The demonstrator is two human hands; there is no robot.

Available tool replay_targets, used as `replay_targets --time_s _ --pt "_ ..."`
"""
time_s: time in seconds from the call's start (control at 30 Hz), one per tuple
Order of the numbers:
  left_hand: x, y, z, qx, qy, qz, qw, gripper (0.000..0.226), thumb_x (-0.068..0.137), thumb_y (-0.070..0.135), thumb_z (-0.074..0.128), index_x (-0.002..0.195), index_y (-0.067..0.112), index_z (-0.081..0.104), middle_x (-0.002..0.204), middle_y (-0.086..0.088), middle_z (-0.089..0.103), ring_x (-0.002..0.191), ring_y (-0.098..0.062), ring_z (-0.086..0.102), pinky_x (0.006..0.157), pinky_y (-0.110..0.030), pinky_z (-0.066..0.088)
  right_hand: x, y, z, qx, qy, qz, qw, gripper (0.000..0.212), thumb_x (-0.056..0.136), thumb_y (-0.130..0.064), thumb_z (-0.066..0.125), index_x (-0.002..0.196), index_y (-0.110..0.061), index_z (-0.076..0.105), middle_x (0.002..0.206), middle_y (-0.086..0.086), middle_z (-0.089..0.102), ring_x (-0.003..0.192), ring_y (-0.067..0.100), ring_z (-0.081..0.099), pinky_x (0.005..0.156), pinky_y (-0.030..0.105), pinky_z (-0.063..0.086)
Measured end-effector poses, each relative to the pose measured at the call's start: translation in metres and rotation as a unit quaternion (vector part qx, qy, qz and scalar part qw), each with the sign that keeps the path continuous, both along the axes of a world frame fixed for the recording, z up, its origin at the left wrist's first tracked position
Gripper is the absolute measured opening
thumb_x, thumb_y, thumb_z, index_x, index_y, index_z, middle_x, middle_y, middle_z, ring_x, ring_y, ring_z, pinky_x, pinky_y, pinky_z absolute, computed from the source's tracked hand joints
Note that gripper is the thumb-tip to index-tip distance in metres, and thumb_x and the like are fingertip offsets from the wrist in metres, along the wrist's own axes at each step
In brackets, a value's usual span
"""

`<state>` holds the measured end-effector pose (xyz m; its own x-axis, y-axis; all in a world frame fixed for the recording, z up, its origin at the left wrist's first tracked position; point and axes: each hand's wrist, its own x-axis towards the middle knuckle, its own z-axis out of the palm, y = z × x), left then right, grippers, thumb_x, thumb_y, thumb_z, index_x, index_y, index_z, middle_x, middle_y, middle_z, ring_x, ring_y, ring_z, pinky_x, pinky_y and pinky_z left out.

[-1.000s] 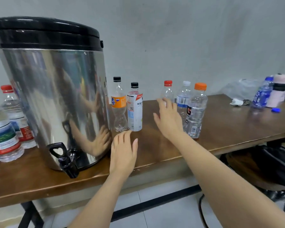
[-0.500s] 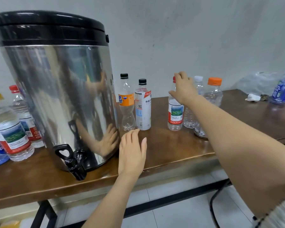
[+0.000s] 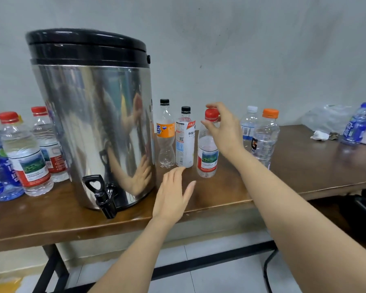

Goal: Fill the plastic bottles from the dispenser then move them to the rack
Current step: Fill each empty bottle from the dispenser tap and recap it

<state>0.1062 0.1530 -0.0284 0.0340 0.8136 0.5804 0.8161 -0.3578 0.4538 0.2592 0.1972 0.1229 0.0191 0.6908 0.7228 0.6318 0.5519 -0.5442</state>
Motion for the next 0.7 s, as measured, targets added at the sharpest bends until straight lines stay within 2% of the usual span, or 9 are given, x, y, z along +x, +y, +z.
replay_targets --time_s 0.07,0.13,0.23,0.33,0.43,0.53,0.6,0.63,0.7 --pt "0.002 -0.011 0.003 -0.037 -0.075 -0.043 0.996 0.076 0.092 0.063 0.047 0.153 0.028 0.019 0.156 0.007 0.030 0.141 -0.007 0.026 0.113 -0.028 0.029 -0.006 -0.022 0.004 -0.005 0.027 0.028 0.999 0.039 0.089 -0.028 0.071 0.125 -0.026 0.055 0.106 -0.004 0.065 0.097 0.017 0.061 0.087 0.042 0.053" --pt "0.009 -0.024 0.009 -0.054 -0.207 -0.062 0.975 0.094 0.080 0.069 0.061 0.152 0.039 0.009 0.157 0.011 0.026 0.142 -0.005 0.026 0.114 -0.031 0.030 -0.011 -0.043 0.008 -0.013 0.051 0.048 0.997 0.042 0.087 -0.031 0.073 0.124 -0.030 0.054 0.102 -0.008 0.065 0.094 0.014 0.063 0.086 0.043 0.054" --pt "0.016 -0.043 0.021 -0.029 -0.307 -0.080 0.948 0.101 0.069 0.063 0.074 0.149 0.047 0.014 0.150 0.014 0.036 0.136 -0.004 0.039 0.112 -0.037 0.039 -0.021 -0.073 0.012 -0.047 0.088 0.100 0.990 0.045 0.085 -0.028 0.076 0.123 -0.032 0.052 0.104 -0.007 0.065 0.090 0.010 0.065 0.086 0.038 0.056" --pt "0.012 -0.064 0.028 -0.009 -0.324 -0.108 0.940 0.088 0.072 0.049 0.078 0.145 0.040 0.029 0.140 0.014 0.051 0.126 -0.006 0.053 0.104 -0.042 0.048 -0.029 -0.101 0.009 -0.102 0.109 0.165 0.975 0.055 0.085 -0.028 0.076 0.131 -0.031 0.046 0.114 -0.013 0.061 0.099 0.001 0.060 0.092 0.026 0.053" --pt "-0.002 -0.090 0.027 -0.003 -0.334 -0.115 0.936 0.085 0.071 0.045 0.081 0.142 0.038 0.035 0.132 0.016 0.057 0.118 -0.007 0.059 0.098 -0.041 0.052 -0.037 -0.129 -0.007 -0.167 0.121 0.213 0.955 0.086 0.080 -0.030 0.080 0.147 -0.036 0.026 0.115 -0.029 0.048 0.103 -0.009 0.053 0.091 0.014 0.046" --pt "-0.018 -0.117 0.026 0.006 -0.346 -0.110 0.932 0.079 0.075 0.026 0.085 0.137 0.040 0.038 0.127 0.009 0.061 0.110 -0.006 0.063 0.091 -0.025 0.053 -0.054 -0.151 -0.029 -0.199 0.154 0.230 0.940 0.112 0.074 -0.028 0.085 0.152 -0.041 0.007 0.123 -0.020 0.049 0.110 0.000 0.056 0.098 0.026 0.049" --pt "-0.028 -0.134 0.028 0.017 -0.366 -0.098 0.925 0.078 0.075 0.012 0.084 0.135 0.034 0.039 0.126 0.009 0.061 0.108 0.000 0.062 0.084 -0.013 0.049 -0.068 -0.165 -0.040 -0.225 0.155 0.230 0.934 0.113 0.076 -0.027 0.084 0.154 -0.039 0.003 0.120 -0.019 0.050 0.107 -0.001 0.058 0.098 0.028 0.050" --pt "-0.033 -0.142 0.029 0.017 -0.371 -0.093 0.924 0.079 0.075 0.007 0.083 0.135 0.032 0.039 0.125 0.013 0.060 0.109 0.003 0.061 0.083 -0.010 0.047 -0.075 -0.171 -0.046 -0.234 0.148 0.233 0.932 0.110 0.077 -0.027 0.083 0.154 -0.038 0.005 0.118 -0.019 0.051 0.108 0.001 0.058 0.098 0.031 0.050" --pt "-0.048 -0.157 0.028 0.003 -0.367 -0.101 0.925 0.082 0.072 0.003 0.084 0.134 0.034 0.039 0.125 0.022 0.058 0.112 0.006 0.058 0.084 -0.009 0.046 -0.089 -0.181 -0.057 -0.239 0.151 0.241 0.928 0.096 0.077 -0.026 0.082 0.150 -0.038 0.021 0.118 -0.016 0.057 0.109 0.005 0.060 0.099 0.037 0.051"
